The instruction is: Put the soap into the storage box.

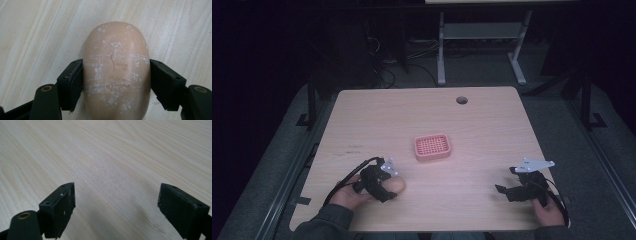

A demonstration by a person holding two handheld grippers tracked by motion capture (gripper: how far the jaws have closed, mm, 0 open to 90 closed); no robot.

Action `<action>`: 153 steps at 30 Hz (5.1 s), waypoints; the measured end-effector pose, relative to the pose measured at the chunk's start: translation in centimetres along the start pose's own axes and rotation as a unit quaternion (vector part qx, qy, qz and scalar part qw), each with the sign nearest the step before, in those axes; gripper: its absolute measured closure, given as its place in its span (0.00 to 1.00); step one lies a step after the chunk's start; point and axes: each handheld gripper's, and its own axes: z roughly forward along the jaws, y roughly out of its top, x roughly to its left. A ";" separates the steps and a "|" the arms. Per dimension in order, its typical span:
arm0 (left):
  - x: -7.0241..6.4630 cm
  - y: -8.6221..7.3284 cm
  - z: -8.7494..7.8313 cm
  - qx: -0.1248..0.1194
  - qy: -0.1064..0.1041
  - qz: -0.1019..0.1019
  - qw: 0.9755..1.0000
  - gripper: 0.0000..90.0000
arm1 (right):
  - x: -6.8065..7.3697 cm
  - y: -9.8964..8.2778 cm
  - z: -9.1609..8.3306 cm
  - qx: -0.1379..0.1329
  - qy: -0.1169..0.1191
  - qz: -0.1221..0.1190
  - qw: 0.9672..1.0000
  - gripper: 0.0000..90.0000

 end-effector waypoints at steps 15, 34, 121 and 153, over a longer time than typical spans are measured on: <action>-0.3 0.1 -0.5 -0.005 -0.003 0.001 1.000 0.36 | 0.1 0.0 -0.3 -0.008 0.003 0.002 1.000 0.16; 1.1 2.7 -1.5 -0.016 -0.025 0.009 1.000 0.36 | 0.1 -0.1 -0.4 -0.012 0.006 0.011 1.000 0.16; 6.7 11.5 0.0 -0.013 -0.043 0.029 0.999 0.36 | -0.2 -0.1 -0.7 -0.026 0.012 0.009 1.000 0.16; 7.5 16.3 -0.6 -0.016 -0.028 0.064 0.997 0.36 | -0.6 -0.3 -1.0 -0.033 0.012 0.015 0.999 0.16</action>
